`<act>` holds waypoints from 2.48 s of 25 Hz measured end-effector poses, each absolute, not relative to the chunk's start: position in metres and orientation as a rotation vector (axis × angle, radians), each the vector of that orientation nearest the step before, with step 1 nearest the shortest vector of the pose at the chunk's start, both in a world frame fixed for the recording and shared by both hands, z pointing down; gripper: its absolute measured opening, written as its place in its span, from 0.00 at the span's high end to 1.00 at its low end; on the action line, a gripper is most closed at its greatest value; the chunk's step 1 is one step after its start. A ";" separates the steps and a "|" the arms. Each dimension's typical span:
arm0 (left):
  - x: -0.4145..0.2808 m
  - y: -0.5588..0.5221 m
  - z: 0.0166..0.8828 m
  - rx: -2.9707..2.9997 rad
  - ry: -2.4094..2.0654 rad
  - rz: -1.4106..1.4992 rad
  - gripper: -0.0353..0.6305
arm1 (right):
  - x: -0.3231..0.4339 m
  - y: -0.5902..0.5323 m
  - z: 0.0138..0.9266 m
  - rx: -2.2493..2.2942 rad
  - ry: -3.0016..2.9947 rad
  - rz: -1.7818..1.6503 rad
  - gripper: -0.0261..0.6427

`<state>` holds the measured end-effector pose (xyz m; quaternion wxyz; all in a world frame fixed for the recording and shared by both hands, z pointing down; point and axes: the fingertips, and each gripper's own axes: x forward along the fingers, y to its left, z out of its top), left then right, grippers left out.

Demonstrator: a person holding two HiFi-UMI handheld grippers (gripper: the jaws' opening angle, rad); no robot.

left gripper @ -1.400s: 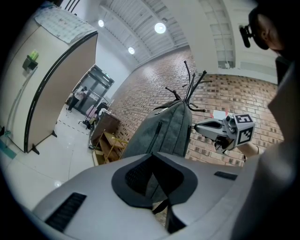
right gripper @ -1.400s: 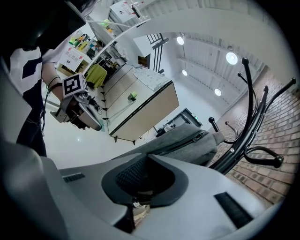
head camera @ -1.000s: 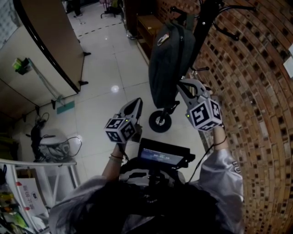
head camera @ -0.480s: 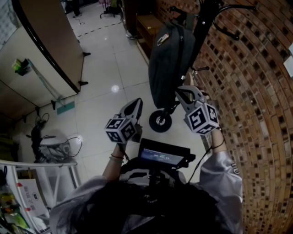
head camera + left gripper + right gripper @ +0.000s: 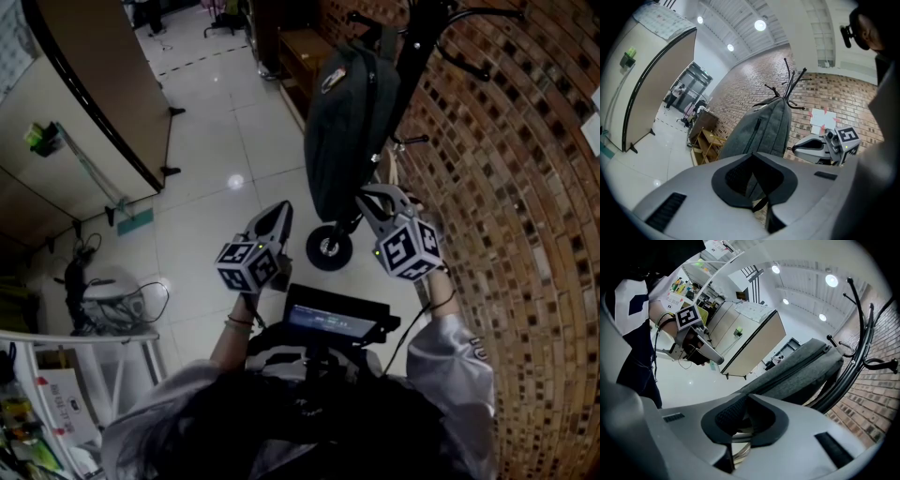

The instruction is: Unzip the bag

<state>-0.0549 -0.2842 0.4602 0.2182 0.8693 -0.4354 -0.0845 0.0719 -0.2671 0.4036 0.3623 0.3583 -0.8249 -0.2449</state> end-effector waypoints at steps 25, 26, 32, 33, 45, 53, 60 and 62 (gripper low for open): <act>-0.057 -0.269 0.465 2.451 -1.068 -0.176 0.93 | 0.107 -0.232 0.415 1.801 -2.607 0.168 0.94; -0.057 -0.266 0.467 2.454 -1.050 -0.167 0.93 | 0.106 -0.227 0.416 1.832 -2.604 0.188 0.94; -0.053 -0.243 0.473 2.464 -0.975 -0.148 0.93 | 0.095 -0.198 0.425 1.961 -2.565 0.271 0.95; -0.051 -0.240 0.474 2.467 -0.968 -0.154 0.93 | 0.095 -0.193 0.425 1.979 -2.564 0.283 0.95; -0.028 -0.168 0.463 2.491 -0.975 -0.153 0.93 | 0.101 -0.119 0.443 2.032 -2.581 0.437 0.95; -0.010 -0.116 0.473 2.494 -0.984 -0.126 0.93 | 0.102 -0.080 0.447 1.968 -2.609 0.418 0.95; -0.012 -0.103 0.472 2.496 -1.009 -0.114 0.93 | 0.093 -0.069 0.445 1.923 -2.628 0.399 0.95; -0.010 -0.105 0.469 2.505 -1.000 -0.108 0.93 | 0.093 -0.070 0.444 1.929 -2.629 0.400 0.95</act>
